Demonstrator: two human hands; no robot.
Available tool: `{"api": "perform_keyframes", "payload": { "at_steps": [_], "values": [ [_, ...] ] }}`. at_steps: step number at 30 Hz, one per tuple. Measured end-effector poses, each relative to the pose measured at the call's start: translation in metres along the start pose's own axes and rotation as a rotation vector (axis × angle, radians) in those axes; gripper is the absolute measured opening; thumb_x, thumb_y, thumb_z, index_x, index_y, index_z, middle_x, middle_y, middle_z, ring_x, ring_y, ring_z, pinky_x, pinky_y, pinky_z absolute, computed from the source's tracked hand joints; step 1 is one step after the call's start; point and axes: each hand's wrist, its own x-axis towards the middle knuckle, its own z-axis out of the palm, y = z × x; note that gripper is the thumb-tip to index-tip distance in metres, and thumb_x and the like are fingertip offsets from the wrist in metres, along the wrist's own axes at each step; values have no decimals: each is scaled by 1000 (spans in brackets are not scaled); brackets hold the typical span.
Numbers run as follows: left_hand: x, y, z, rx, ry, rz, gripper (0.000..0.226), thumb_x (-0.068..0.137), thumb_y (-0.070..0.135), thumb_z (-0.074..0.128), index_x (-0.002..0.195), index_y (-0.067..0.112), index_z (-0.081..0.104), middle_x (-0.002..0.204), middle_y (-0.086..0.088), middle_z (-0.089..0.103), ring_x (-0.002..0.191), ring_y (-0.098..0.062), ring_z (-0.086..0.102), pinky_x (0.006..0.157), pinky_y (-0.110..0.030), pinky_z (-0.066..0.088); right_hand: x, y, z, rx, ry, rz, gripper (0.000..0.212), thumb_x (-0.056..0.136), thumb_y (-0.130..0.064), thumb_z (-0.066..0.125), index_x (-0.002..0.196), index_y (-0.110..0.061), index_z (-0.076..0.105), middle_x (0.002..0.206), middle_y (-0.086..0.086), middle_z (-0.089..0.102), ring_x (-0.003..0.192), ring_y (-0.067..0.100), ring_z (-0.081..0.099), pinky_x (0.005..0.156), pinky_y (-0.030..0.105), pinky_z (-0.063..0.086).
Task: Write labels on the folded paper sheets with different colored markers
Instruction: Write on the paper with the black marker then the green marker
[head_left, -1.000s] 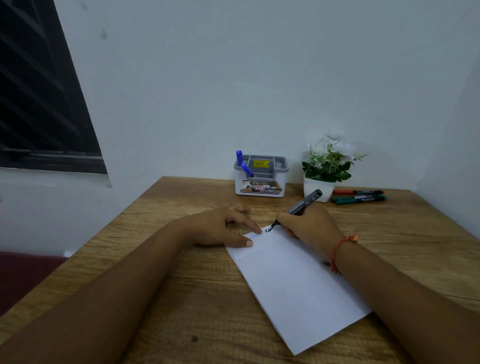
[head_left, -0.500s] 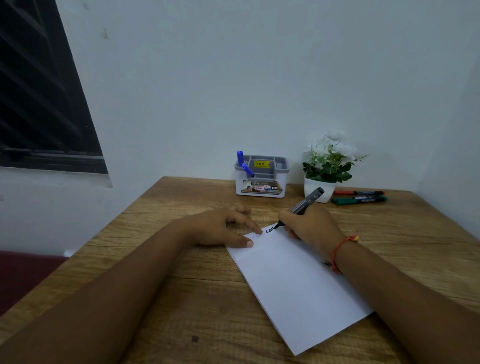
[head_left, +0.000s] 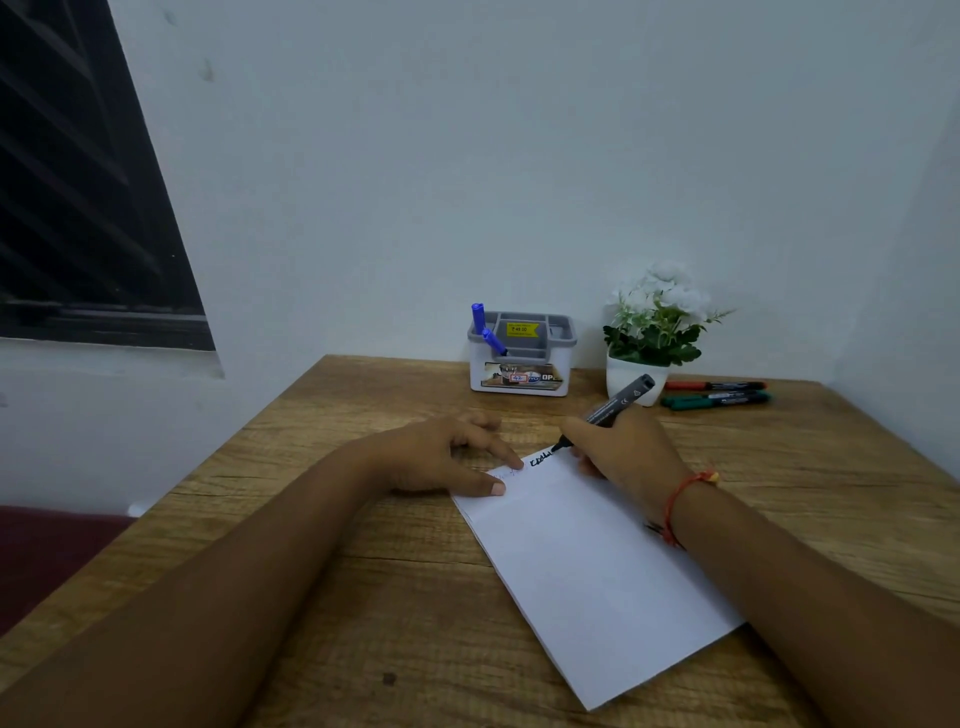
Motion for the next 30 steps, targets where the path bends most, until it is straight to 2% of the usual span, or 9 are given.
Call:
{"api": "perform_keyframes", "payload": {
  "at_steps": [2,6,8,11,16,21,23,26,30],
  "values": [
    [0,0,0,0,1,4,35,84,48,69,117,57,60,158,11,23,146,-12,19,120,-44,18,-1,0,1,-3,-8,-11,28,84,-27,65,78,0,69,62,4,67,37,1,57,51,21,46],
    [1,0,0,-1,-4,-2,35,84,49,69,116,58,59,158,11,23,146,-13,19,120,-44,18,-2,0,0,-37,-13,-27,22,85,-28,64,72,-10,64,61,3,65,36,-2,55,44,16,42],
    [1,0,0,4,-5,-7,35,83,50,69,116,59,59,158,11,23,146,-13,19,120,-44,18,0,0,0,-47,-17,-24,24,85,-29,64,73,-9,66,64,3,68,37,-2,57,46,18,42],
    [0,0,0,0,1,-5,35,84,49,69,116,58,59,158,12,23,145,-11,20,119,-41,18,0,0,-1,-29,-15,-6,24,86,-29,64,73,-9,66,64,2,67,36,-2,56,41,14,40],
    [-1,1,1,1,2,1,36,84,48,69,118,56,60,158,12,23,145,-10,19,119,-39,18,0,2,0,-26,-6,7,28,84,-30,64,78,-3,70,69,10,73,47,8,63,58,26,48],
    [0,0,1,-7,-2,4,37,84,47,69,118,56,60,158,11,24,146,-10,19,118,-36,19,0,2,1,-20,1,6,21,84,-29,64,73,-12,63,66,4,69,45,7,65,51,21,46],
    [0,0,1,-4,-4,6,37,84,47,69,118,56,59,158,11,23,145,-11,19,116,-33,19,0,2,1,-16,0,0,21,85,-28,64,72,-12,62,65,4,68,46,7,65,53,23,47],
    [0,0,1,0,-10,-3,36,84,48,68,118,57,59,158,11,22,146,-12,19,118,-39,19,-1,2,1,-22,-9,-8,21,86,-28,63,71,-13,60,66,7,68,52,13,68,62,30,50],
    [1,-1,1,-6,-13,-5,36,84,49,68,117,58,59,158,12,22,146,-12,18,118,-39,18,-1,2,1,17,-4,5,21,85,-29,64,73,-12,63,76,13,74,53,14,70,63,31,53]
  ]
}}
